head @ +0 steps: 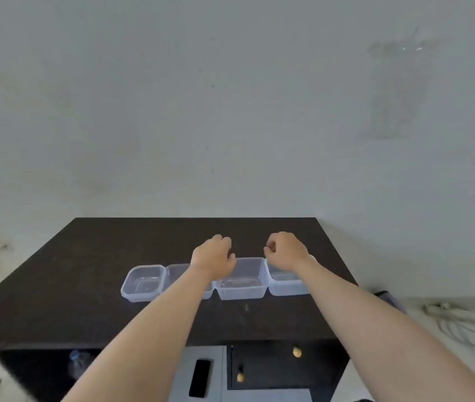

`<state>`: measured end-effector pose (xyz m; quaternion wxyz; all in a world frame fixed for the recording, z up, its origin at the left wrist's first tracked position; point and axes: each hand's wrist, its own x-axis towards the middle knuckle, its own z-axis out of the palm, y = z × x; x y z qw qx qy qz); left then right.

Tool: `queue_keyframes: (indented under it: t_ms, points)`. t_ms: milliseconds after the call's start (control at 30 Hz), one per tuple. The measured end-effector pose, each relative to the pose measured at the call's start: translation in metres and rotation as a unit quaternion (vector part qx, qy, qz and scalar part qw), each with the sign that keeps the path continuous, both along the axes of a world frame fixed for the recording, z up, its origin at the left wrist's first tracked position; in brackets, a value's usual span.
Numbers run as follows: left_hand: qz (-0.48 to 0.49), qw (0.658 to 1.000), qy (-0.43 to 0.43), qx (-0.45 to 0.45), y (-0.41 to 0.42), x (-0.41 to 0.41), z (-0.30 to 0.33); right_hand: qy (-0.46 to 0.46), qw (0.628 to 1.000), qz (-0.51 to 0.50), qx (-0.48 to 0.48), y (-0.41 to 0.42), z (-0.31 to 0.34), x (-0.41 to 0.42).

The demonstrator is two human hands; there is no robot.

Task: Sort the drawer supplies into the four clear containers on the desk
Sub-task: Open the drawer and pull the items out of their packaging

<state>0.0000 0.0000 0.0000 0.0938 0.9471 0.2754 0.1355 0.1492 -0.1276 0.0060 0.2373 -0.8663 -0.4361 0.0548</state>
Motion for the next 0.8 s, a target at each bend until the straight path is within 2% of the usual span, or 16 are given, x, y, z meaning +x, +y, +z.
queue_keyframes:
  t_ms: [167, 367, 533, 633, 800]
  points:
    - [-0.009, 0.993, 0.086, -0.074, -0.024, -0.007, -0.055, 0.078, 0.994, -0.011, -0.076, -0.028, -0.064, -0.009]
    - [0.025, 0.979, 0.122, -0.158, -0.045, -0.01, -0.129, 0.156, 0.981, -0.027, -0.115, -0.074, -0.149, -0.019]
    - [0.055, 0.97, 0.157, -0.178, -0.058, -0.007, -0.184, 0.203, 0.962, -0.085, -0.16, -0.117, -0.226, -0.029]
    - [0.083, 0.97, 0.132, -0.188, -0.059, -0.003, -0.21, 0.238, 0.952, -0.129, -0.143, -0.13, -0.26, -0.028]
    - [0.091, 0.989, 0.046, -0.109, -0.049, 0.009, -0.236, 0.309, 0.914, -0.262, -0.023, -0.125, -0.301, -0.024]
